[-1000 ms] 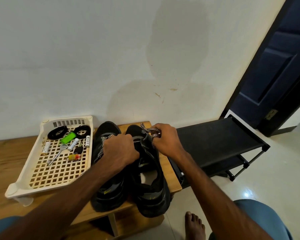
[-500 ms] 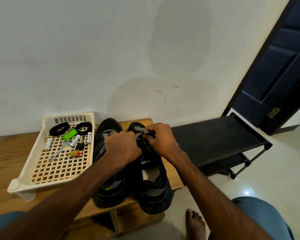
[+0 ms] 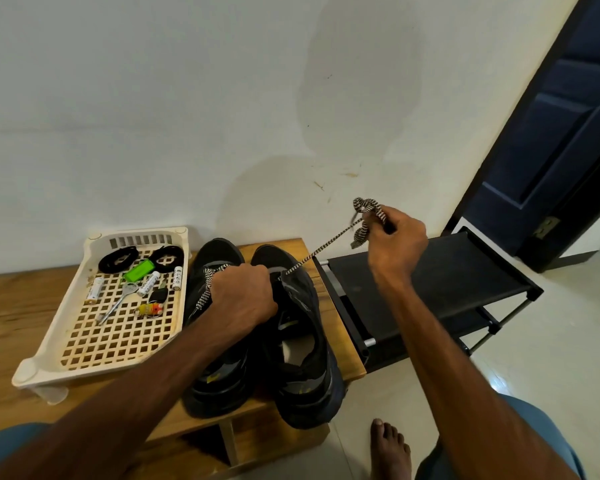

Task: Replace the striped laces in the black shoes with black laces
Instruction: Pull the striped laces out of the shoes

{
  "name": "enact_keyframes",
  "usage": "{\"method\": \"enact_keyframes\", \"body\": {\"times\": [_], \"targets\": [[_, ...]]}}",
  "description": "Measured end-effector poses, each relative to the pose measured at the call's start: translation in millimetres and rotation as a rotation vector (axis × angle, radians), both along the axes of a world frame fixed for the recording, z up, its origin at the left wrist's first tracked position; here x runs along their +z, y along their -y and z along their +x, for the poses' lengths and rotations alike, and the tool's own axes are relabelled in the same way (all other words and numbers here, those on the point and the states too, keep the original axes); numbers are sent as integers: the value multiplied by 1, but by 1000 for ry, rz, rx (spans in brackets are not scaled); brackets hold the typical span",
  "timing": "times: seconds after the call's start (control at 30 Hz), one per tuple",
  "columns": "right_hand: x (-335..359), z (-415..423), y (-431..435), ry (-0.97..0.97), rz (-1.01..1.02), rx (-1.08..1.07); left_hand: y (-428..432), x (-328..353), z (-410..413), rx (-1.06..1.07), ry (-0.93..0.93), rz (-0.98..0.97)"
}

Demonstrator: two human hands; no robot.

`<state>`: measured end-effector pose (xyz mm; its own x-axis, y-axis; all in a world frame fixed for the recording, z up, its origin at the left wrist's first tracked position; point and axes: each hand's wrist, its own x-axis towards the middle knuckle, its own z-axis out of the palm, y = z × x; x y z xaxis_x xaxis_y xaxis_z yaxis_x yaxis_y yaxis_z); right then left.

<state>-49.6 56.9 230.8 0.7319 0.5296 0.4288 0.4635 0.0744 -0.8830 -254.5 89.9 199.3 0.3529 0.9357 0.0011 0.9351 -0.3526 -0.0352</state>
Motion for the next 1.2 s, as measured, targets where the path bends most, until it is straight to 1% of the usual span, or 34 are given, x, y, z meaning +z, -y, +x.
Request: {"method": "enact_keyframes", "body": {"times": [0.1,0.17,0.2,0.27,0.33,0.37,0.47,0.53,0.7,0.77,0.83,0.93,0.97,1.03,1.1,1.2], "targets": [[-2,-8,3,-49,13,71,-1,-1,0,1,10,-8],[-3,-11,3,-40,-33,186,-2,-2,-1,4,15,-7],[-3,-11,3,-3,-102,271,-2,-2,-1,6,14,-4],[-6,-14,5,153,-303,449,-1,-3,-1,1,10,5],[-13,-22,8,335,-480,552,-2,-4,0,-13,10,14],[-17,-28,8,393,-543,587,-1,-4,0,-17,12,17],[-25,-42,4,436,-660,656,-1,-3,0,-20,20,25],[-27,-45,1,442,-706,632,-1,-3,0,-22,19,27],[-24,-49,-2,558,-724,525,-1,-2,0,-18,11,20],[-22,-46,-3,563,-721,492,-1,0,-1,-10,0,10],[-17,-28,-6,476,-672,394,-1,1,-2,-1,-10,2],[-1,11,-3,317,-509,249,-1,0,-3,-2,24,-5],[1,19,-1,276,-471,251,-1,-1,-3,-3,45,-6],[1,19,2,244,-472,319,-2,-3,-3,-4,81,4],[-4,5,-1,286,-475,380,-1,-3,-3,-3,103,28],[-3,-17,-15,309,-408,435,1,-2,-2,-8,144,54]]}}
